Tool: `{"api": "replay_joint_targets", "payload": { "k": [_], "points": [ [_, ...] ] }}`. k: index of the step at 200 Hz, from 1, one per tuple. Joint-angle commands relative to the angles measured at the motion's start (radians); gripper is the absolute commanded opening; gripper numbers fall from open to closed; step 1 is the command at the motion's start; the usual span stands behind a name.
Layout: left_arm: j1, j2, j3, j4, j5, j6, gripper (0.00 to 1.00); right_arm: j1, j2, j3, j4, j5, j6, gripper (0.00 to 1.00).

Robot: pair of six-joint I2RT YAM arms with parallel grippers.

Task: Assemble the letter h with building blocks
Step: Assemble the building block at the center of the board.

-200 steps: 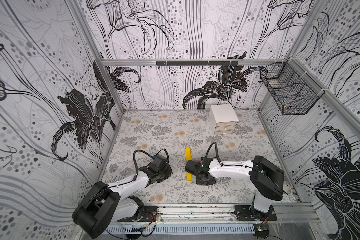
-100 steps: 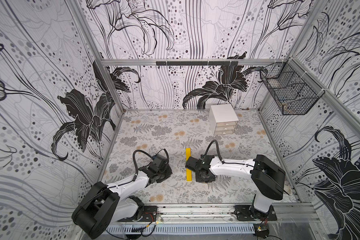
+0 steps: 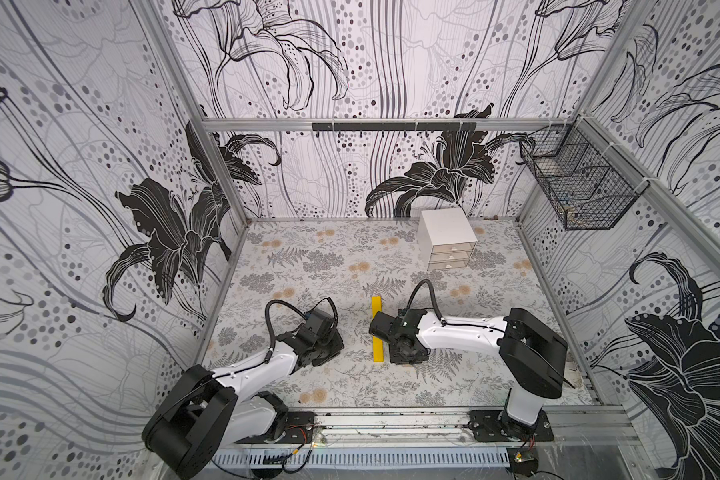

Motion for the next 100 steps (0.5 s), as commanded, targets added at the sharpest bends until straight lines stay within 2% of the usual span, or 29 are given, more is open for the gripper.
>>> {"api": "replay_joint_targets", "payload": {
  "k": [1, 100],
  "points": [
    [-0.008, -0.002, 0.017, -0.007, -0.024, 0.002, 0.06, -0.012, 0.021, 0.014, -0.035, -0.002, -0.006, 0.16],
    [-0.009, -0.002, 0.007, -0.006, -0.026, 0.0, 0.06, -0.035, 0.042, 0.026, -0.031, -0.008, -0.021, 0.18]
  ]
}}
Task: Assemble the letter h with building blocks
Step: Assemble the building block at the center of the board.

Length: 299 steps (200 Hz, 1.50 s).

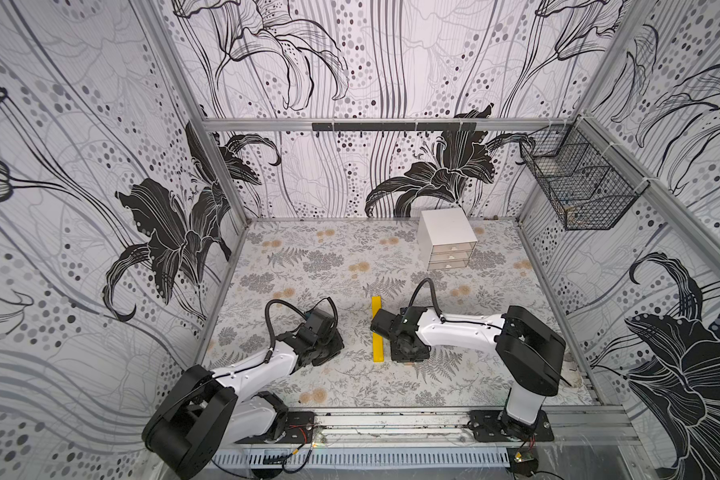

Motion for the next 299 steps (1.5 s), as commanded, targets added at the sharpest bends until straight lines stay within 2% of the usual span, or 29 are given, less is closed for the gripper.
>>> {"api": "replay_joint_targets", "payload": {
  "k": [1, 299],
  "points": [
    [-0.008, -0.002, 0.006, -0.004, -0.024, 0.0, 0.06, -0.008, 0.028, 0.022, -0.027, -0.005, -0.021, 0.18],
    [-0.008, 0.011, -0.01, 0.02, -0.022, -0.001, 0.06, -0.021, 0.015, 0.024, -0.052, 0.018, -0.02, 0.17]
  ]
}}
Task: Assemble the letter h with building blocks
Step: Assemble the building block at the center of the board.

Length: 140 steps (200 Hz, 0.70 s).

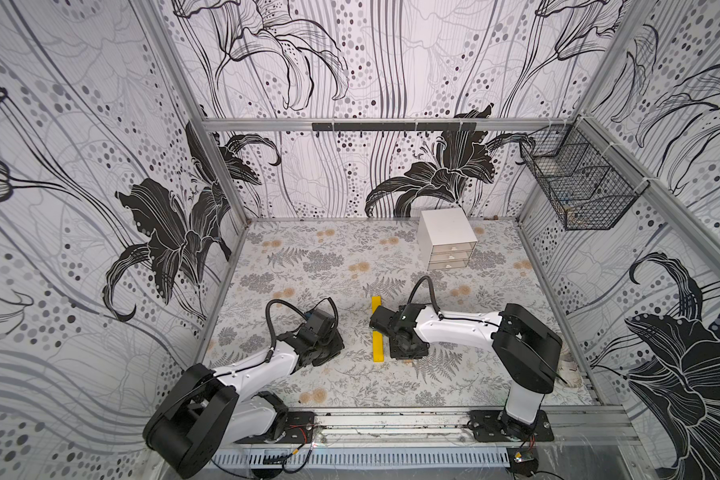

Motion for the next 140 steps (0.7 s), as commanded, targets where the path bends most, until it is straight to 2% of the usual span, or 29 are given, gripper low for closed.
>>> {"api": "replay_joint_targets", "payload": {
  "k": [1, 140],
  "points": [
    [-0.003, 0.003, -0.01, 0.017, -0.011, -0.002, 0.06, -0.005, -0.006, -0.003, -0.043, 0.017, 0.002, 0.17],
    [-0.003, 0.0, -0.014, 0.014, -0.014, -0.002, 0.06, -0.006, 0.025, 0.022, -0.043, 0.02, -0.013, 0.18]
  ]
}}
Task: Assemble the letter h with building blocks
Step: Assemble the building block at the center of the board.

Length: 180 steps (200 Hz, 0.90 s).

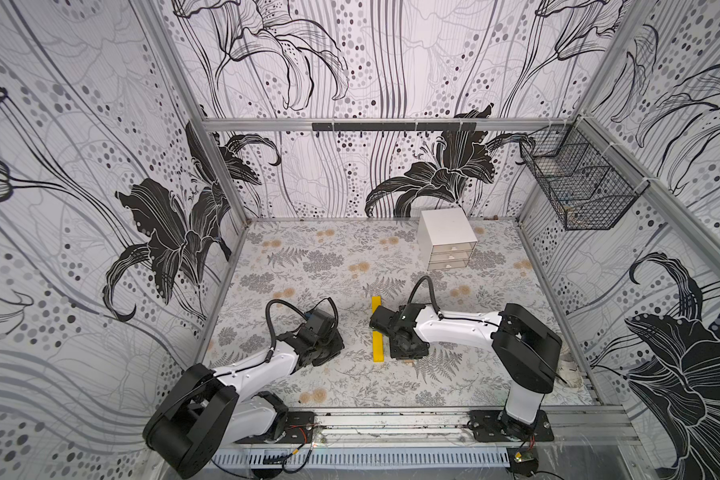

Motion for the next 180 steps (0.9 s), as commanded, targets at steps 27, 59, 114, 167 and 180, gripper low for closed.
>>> {"api": "replay_joint_targets", "payload": {
  "k": [27, 59, 114, 167, 180],
  "points": [
    [-0.004, -0.001, -0.011, 0.011, -0.012, -0.002, 0.06, -0.011, 0.027, 0.025, -0.038, 0.022, -0.022, 0.18],
    [-0.004, 0.003, -0.009, 0.011, -0.014, -0.001, 0.06, -0.013, 0.026, 0.028, -0.043, 0.026, -0.021, 0.18],
    [-0.004, 0.009, 0.0, 0.009, -0.012, 0.002, 0.06, -0.012, 0.011, 0.017, -0.035, 0.023, -0.02, 0.38],
    [-0.003, 0.02, 0.011, 0.006, -0.011, 0.006, 0.06, -0.011, -0.026, 0.007, -0.026, 0.021, -0.029, 0.56],
    [-0.004, 0.021, 0.012, 0.006, -0.011, 0.007, 0.06, -0.01, -0.039, 0.007, -0.031, 0.021, -0.035, 0.58]
  ]
}}
